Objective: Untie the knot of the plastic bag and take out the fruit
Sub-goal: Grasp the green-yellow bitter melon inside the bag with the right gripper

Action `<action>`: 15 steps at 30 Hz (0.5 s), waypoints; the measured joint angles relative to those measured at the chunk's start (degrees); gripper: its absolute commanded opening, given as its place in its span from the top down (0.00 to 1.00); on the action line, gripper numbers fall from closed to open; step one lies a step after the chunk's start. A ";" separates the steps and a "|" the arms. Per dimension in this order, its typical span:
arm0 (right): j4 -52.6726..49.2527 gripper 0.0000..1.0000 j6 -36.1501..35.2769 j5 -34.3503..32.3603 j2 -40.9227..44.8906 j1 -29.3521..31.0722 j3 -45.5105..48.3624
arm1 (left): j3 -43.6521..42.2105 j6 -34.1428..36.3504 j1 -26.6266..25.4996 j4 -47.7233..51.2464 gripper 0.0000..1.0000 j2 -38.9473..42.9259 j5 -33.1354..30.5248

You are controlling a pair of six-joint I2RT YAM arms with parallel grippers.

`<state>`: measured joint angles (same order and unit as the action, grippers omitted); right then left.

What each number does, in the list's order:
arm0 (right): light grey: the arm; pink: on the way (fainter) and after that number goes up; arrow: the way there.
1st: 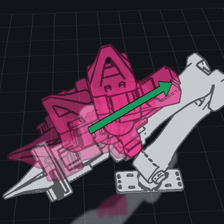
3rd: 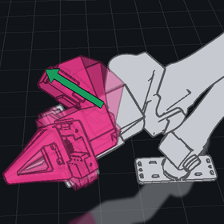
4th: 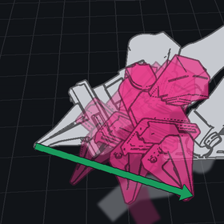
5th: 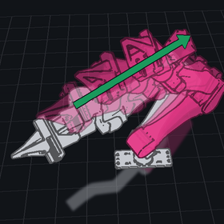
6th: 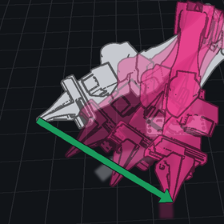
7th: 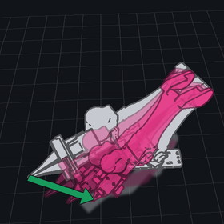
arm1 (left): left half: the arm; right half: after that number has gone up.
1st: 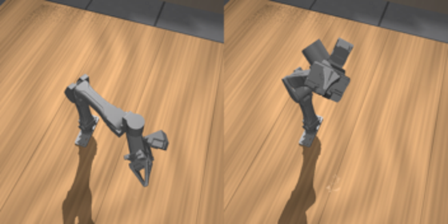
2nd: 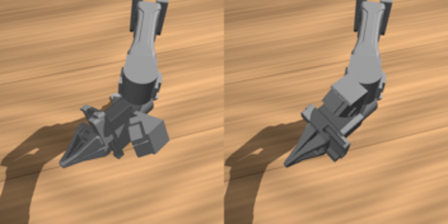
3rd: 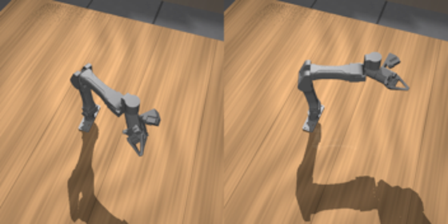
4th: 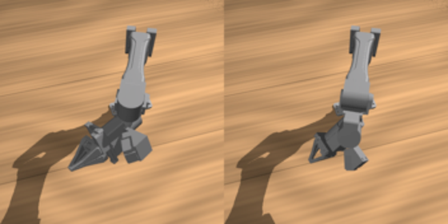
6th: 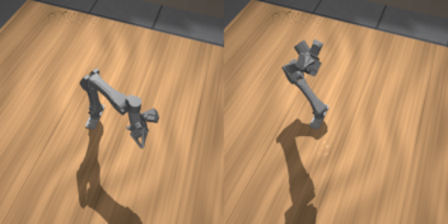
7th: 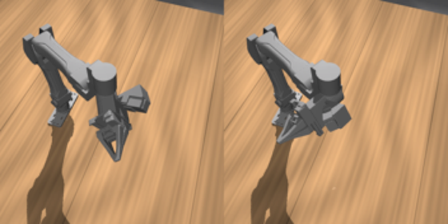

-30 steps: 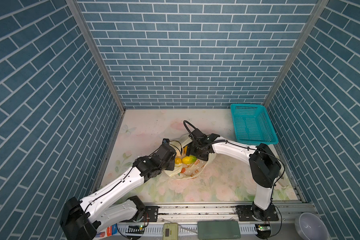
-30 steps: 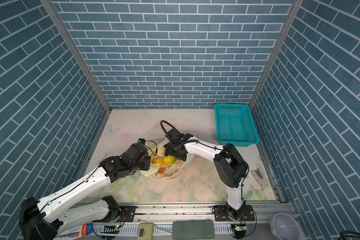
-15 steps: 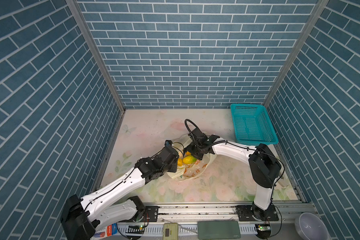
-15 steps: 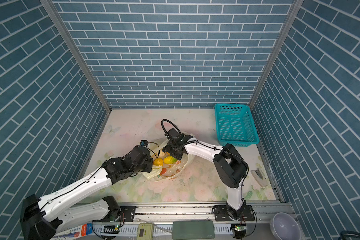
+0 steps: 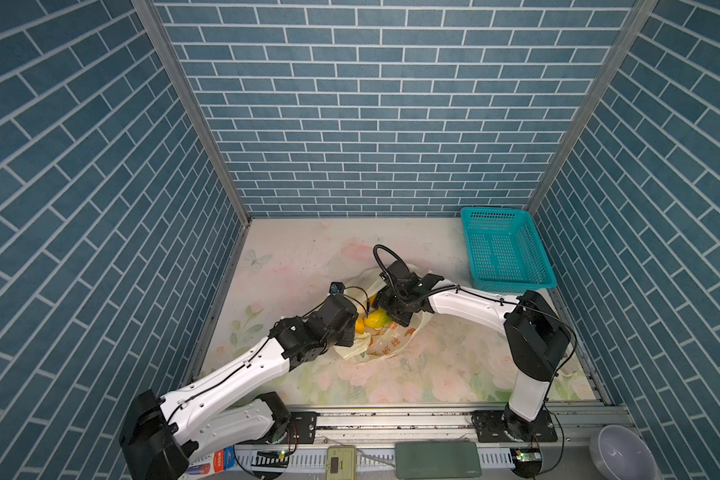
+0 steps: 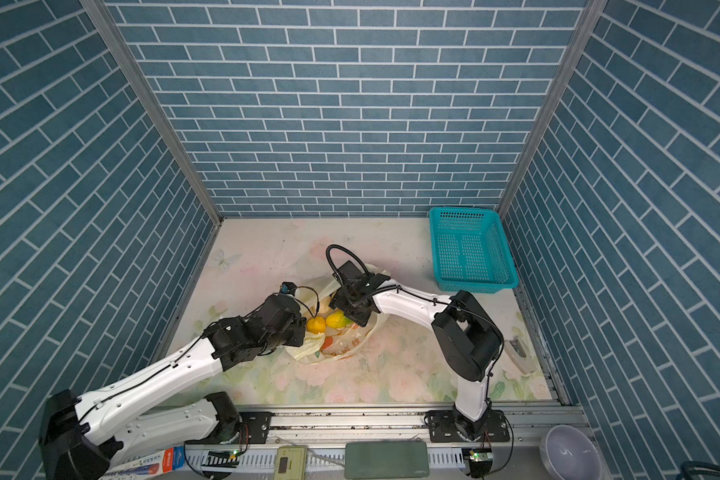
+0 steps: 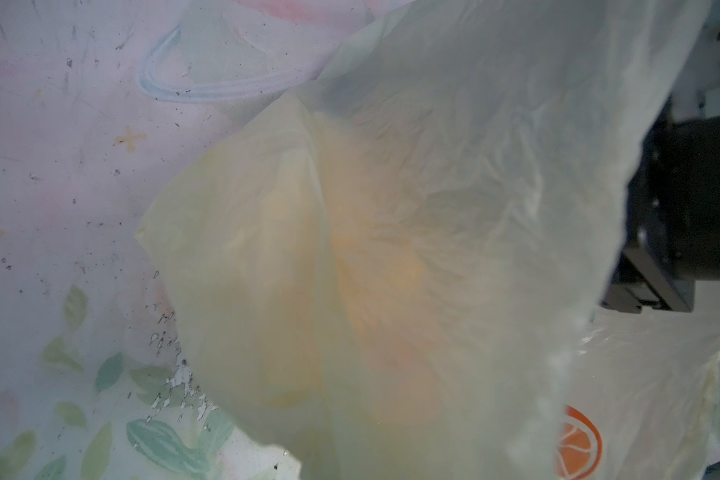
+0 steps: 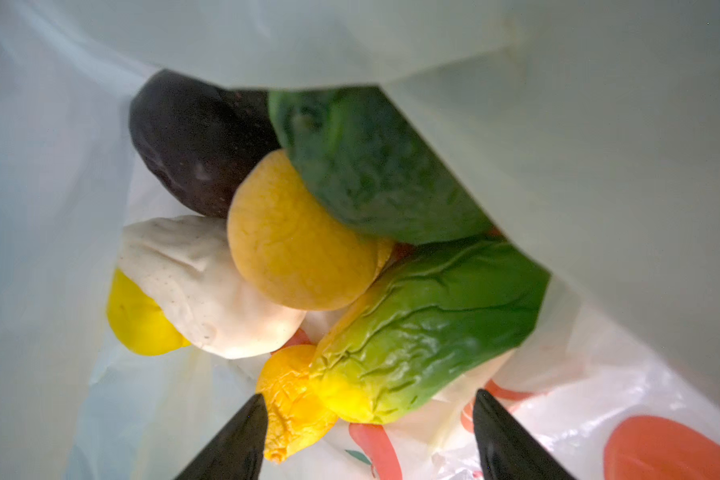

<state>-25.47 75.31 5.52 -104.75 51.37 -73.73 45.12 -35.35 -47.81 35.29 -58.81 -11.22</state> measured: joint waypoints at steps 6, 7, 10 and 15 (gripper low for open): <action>1.81 0.23 1.44 -0.13 -0.39 0.00 0.22 | -0.04 -0.02 -0.02 -0.09 1.00 0.09 -0.07; 2.40 0.23 1.49 -0.17 -0.63 0.02 0.22 | -0.04 -0.02 -0.02 -0.07 1.00 0.09 -0.07; 3.85 0.24 1.92 -0.44 -1.97 0.00 0.22 | -0.07 -0.04 -0.02 -0.07 1.00 0.09 -0.07; 4.76 0.27 2.49 -1.05 -4.20 -0.35 0.22 | -0.22 -0.13 -0.13 -0.33 1.00 0.09 -0.04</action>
<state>-20.71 77.80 4.47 -108.95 51.03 -73.52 44.91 -35.48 -47.94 34.96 -58.72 -11.27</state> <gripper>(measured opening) 0.743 0.044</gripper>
